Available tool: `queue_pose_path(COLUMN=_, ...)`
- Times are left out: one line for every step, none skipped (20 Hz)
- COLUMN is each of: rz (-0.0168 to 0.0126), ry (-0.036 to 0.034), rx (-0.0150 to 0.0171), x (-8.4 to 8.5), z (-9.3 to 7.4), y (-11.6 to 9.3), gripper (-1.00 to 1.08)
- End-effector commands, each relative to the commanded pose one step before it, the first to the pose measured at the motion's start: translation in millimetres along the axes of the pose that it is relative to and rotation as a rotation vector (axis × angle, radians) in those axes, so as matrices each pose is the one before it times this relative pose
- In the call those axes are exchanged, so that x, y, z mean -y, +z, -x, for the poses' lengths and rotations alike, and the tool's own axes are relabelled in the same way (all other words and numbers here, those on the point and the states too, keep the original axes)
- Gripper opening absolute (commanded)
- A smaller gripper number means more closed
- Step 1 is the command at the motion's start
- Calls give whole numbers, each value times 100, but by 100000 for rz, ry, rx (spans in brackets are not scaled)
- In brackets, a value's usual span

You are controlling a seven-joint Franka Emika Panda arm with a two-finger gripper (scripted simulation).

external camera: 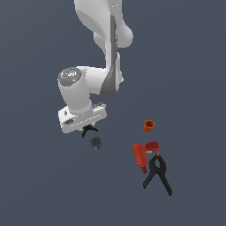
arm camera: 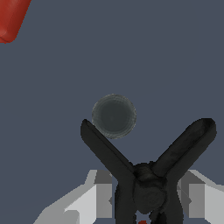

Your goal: Pick up a designated object from a clutter of objects.

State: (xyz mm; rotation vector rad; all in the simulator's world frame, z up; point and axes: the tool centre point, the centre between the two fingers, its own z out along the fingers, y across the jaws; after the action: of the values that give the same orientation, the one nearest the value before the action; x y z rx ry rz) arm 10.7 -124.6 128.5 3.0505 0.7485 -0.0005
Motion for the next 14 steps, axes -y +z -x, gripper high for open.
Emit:
queue_pose_path(rz=108, ry=45, rx=55, x=1619, z=-1480, y=-2473, gripper=-100)
queue_pose_path(rz=40, ry=9, rx=26, x=629, z=-603, y=-974, gripper=-100)
queue_pose_path(rz=0, ry=0, rx=0, x=625, z=-603, y=-972, gripper=-100)
queue_pose_path(rz=41, ry=9, rx=24, x=627, z=-605, y=-975, gripper=-100)
queue_pose_path(rz=0, ry=0, rx=0, x=622, z=-604, y=-972, gripper=-100)
queue_pose_path(rz=42, ry=8, rx=23, x=625, z=-607, y=-975, gripper=-100)
queue_pose_path(rz=0, ry=0, rx=0, x=620, z=-607, y=-971, gripper=-100)
queue_pose_path(rz=0, ry=0, rx=0, x=619, z=-608, y=-970, gripper=-100)
queue_pose_path(rz=0, ry=0, rx=0, x=617, z=-609, y=-968, gripper=-100)
queue_pose_path(rz=45, ry=6, rx=17, x=623, z=-613, y=-972, gripper=-100)
queue_pose_path(rz=0, ry=0, rx=0, x=614, z=-612, y=-964, gripper=-100)
queue_pose_path(rz=0, ry=0, rx=0, x=612, z=-613, y=-962, gripper=-100)
queue_pose_path(rz=0, ry=0, rx=0, x=610, z=-614, y=-958, gripper=-100)
queue_pose_path(rz=0, ry=0, rx=0, x=607, z=-616, y=-955, gripper=-100)
